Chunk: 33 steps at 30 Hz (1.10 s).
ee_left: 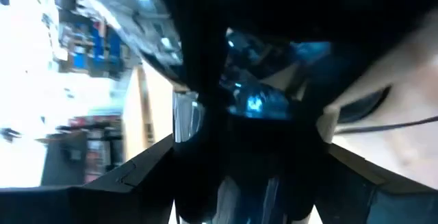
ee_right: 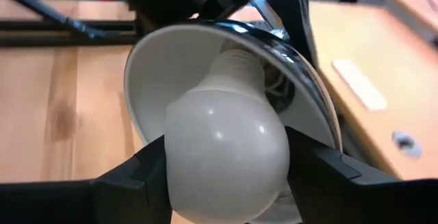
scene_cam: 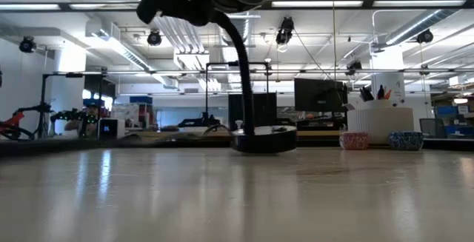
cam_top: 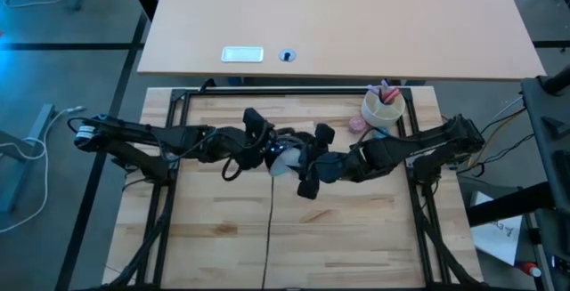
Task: Screw lightbulb
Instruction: Insert the lightbulb into the lamp
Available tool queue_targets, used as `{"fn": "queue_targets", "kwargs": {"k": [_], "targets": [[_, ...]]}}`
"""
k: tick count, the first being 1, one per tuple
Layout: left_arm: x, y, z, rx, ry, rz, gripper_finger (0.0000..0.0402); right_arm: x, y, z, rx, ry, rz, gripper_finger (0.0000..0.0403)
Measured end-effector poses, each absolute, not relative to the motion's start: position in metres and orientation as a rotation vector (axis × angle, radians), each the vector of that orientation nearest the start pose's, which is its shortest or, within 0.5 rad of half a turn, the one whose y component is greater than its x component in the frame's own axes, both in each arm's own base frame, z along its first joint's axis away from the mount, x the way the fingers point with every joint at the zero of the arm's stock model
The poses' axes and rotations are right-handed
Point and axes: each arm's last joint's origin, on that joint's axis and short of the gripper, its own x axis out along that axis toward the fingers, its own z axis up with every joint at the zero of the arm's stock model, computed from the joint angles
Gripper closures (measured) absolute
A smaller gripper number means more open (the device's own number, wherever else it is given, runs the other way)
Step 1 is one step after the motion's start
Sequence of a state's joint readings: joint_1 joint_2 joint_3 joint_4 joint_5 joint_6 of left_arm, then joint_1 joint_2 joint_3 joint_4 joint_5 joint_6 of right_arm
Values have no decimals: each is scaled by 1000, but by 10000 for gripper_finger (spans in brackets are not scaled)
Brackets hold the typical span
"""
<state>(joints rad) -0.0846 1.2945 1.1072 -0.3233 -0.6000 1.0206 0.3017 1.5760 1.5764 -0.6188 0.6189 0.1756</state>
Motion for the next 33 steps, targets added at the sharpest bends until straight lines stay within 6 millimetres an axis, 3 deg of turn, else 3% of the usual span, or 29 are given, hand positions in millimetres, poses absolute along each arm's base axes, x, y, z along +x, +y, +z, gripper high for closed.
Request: {"fn": "queue_targets", "kwargs": {"k": [5,13,26,33], "targets": [[287,-5,328,1239,700,249,144,331,82,370,40,512,-443,185],[289,-5,337,1206,652,278,145,332,78,367,153,439,-596,186],[290,-7,328,1175,641,218,145,349,79,345,218,508,-565,184],[290,-7,316,1187,656,210,145,352,77,347,198,498,-558,188]]}}
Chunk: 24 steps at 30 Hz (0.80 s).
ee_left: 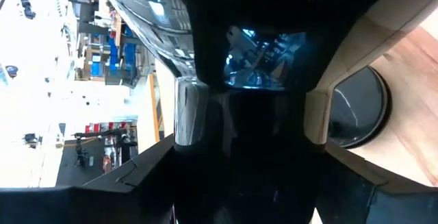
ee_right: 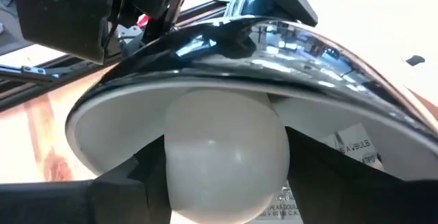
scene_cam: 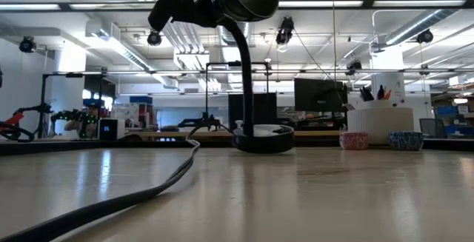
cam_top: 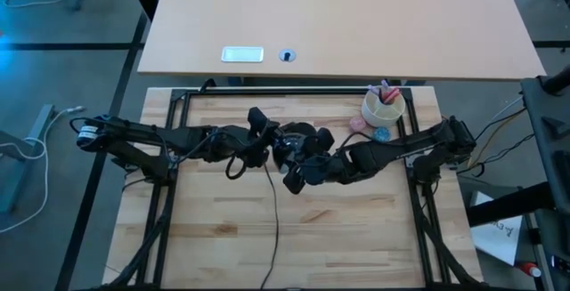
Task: Screw lightbulb
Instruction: Insert the lightbulb into the lamp
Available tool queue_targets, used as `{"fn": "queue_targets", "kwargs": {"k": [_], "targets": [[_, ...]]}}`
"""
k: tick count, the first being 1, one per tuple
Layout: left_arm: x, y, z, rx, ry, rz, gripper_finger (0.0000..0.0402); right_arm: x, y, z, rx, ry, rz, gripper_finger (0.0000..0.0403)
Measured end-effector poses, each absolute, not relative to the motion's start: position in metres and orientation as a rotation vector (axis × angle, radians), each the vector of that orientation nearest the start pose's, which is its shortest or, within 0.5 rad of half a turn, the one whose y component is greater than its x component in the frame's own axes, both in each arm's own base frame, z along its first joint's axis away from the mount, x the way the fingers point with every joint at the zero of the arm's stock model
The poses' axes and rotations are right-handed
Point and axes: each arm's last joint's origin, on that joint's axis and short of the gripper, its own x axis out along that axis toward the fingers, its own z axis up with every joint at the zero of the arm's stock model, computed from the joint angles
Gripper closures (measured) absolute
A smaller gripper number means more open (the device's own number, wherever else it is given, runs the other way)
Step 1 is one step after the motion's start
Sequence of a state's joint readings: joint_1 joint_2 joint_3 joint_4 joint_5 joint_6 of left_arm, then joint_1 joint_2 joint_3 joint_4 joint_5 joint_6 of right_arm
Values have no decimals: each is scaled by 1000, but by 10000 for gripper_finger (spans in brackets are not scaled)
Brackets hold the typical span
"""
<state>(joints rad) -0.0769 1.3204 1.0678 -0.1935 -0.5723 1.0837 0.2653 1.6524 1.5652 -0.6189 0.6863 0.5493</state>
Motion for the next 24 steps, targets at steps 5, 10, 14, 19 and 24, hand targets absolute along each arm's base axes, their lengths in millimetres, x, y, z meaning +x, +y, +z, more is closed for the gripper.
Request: {"fn": "queue_targets", "kwargs": {"k": [5,10,14,19,24], "targets": [[290,-6,317,1179,649,220,145,353,72,346,194,516,-541,188],[290,-6,317,1226,658,212,145,353,68,346,205,532,-534,184],[291,-7,317,1262,662,212,145,354,64,345,242,527,-547,189],[292,-7,317,1266,658,210,145,355,63,346,278,512,-554,184],[292,-8,317,1248,651,203,145,355,63,347,268,508,-550,186]]}}
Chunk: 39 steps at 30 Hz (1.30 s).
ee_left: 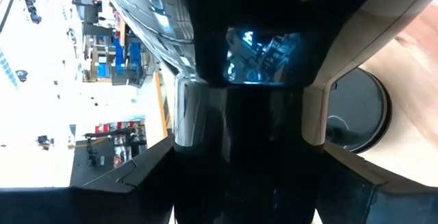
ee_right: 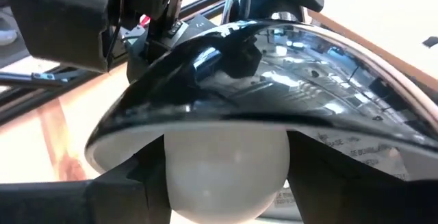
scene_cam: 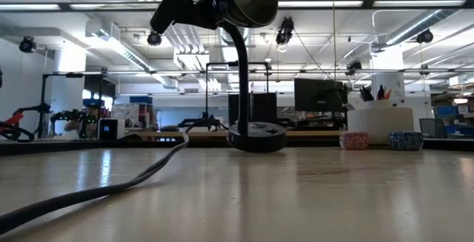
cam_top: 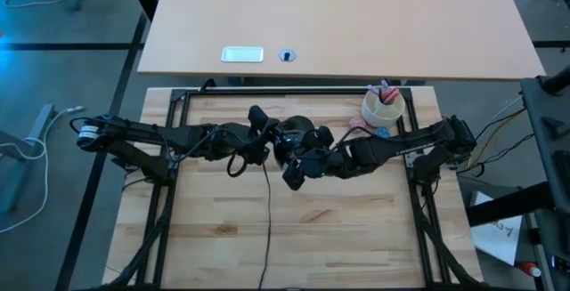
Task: Screw lightbulb
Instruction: Insert the lightbulb into the lamp
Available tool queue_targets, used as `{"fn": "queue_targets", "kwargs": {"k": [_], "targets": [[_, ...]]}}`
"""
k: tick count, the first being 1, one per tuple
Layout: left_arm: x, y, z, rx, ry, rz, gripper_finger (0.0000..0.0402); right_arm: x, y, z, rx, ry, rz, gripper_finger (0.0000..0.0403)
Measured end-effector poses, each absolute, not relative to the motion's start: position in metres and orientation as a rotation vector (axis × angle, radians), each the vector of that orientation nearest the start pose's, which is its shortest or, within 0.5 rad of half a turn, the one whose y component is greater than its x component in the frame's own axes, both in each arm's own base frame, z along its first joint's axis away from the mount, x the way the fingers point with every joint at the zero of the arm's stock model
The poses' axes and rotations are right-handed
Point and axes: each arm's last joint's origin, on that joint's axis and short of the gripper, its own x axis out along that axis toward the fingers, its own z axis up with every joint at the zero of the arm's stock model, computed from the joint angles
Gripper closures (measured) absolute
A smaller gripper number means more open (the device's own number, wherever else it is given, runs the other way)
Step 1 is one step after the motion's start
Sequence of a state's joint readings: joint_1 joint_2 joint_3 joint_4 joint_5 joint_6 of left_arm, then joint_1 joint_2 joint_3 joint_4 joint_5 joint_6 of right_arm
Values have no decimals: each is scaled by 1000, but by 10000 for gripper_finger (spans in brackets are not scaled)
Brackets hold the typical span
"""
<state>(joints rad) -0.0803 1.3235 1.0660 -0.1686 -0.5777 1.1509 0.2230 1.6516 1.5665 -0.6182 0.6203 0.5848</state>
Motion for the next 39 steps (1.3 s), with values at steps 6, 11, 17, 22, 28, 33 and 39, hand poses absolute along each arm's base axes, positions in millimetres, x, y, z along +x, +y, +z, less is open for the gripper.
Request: {"fn": "queue_targets", "kwargs": {"k": [6,11,17,22,28,33,39], "targets": [[290,-9,316,1185,644,182,145,352,63,349,150,539,-520,185],[290,-9,315,1155,643,178,145,350,61,357,94,557,-501,188],[289,-10,314,1143,646,178,146,349,60,362,104,550,-499,180],[289,-10,314,1138,649,177,146,349,59,363,108,544,-500,180],[289,-10,314,1121,647,180,146,342,58,372,117,524,-496,184],[289,-10,313,1097,646,184,146,337,57,377,111,513,-494,178],[288,-10,314,1086,648,184,146,335,57,380,89,515,-479,183]]}}
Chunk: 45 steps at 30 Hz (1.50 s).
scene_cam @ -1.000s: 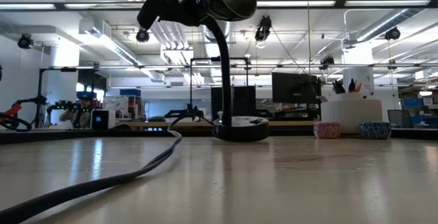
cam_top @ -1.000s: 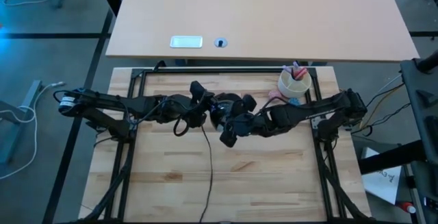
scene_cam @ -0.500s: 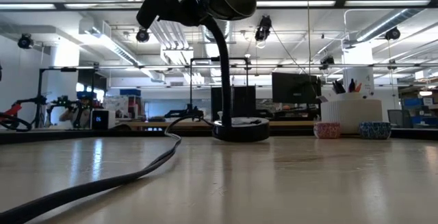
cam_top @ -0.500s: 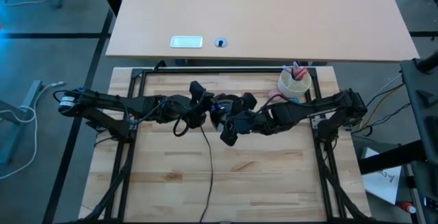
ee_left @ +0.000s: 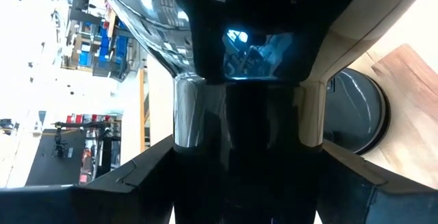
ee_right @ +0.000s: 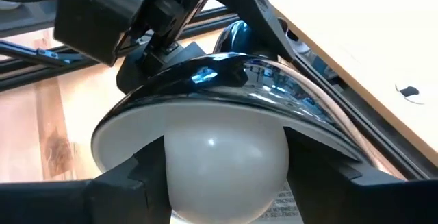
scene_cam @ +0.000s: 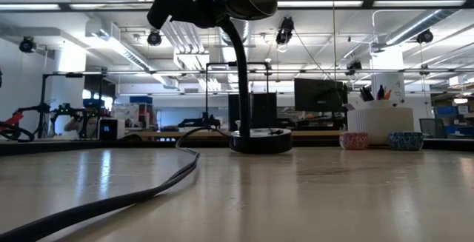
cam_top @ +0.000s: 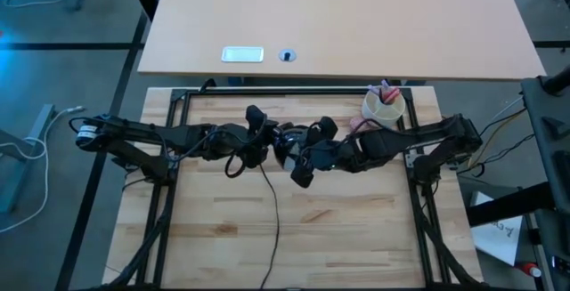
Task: Screw lightbulb
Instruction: Insert the lightbulb into the lamp
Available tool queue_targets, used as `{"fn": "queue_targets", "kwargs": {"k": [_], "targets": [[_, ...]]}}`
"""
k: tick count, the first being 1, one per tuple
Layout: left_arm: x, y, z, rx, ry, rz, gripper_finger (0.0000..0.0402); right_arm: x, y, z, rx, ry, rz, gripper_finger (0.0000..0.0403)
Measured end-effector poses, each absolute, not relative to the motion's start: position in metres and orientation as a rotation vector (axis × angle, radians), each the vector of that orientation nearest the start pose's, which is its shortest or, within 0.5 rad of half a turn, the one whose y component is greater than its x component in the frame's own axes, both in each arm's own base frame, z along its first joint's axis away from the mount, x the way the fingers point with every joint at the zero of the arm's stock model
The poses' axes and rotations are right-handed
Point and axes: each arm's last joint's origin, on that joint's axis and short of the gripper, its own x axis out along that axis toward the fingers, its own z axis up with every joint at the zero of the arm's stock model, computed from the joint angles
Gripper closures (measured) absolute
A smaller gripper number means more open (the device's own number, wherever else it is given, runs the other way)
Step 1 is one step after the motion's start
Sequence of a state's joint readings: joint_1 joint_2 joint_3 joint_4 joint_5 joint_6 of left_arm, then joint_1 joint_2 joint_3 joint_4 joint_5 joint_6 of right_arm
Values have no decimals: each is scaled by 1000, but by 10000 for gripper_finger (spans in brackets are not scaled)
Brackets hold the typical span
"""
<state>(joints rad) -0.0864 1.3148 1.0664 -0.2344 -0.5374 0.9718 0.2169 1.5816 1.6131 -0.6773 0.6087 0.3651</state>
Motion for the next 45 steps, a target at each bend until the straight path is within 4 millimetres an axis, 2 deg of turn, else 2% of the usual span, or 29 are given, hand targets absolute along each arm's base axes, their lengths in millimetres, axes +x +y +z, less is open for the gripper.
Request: {"fn": "queue_targets", "kwargs": {"k": [14,28,45], "targets": [[282,-10,316,1121,663,173,146,321,64,385,89,576,-384,184],[281,-8,316,1059,670,233,146,286,71,413,144,504,-328,186],[282,-7,315,1054,679,246,146,286,70,423,114,417,-357,184]]}}
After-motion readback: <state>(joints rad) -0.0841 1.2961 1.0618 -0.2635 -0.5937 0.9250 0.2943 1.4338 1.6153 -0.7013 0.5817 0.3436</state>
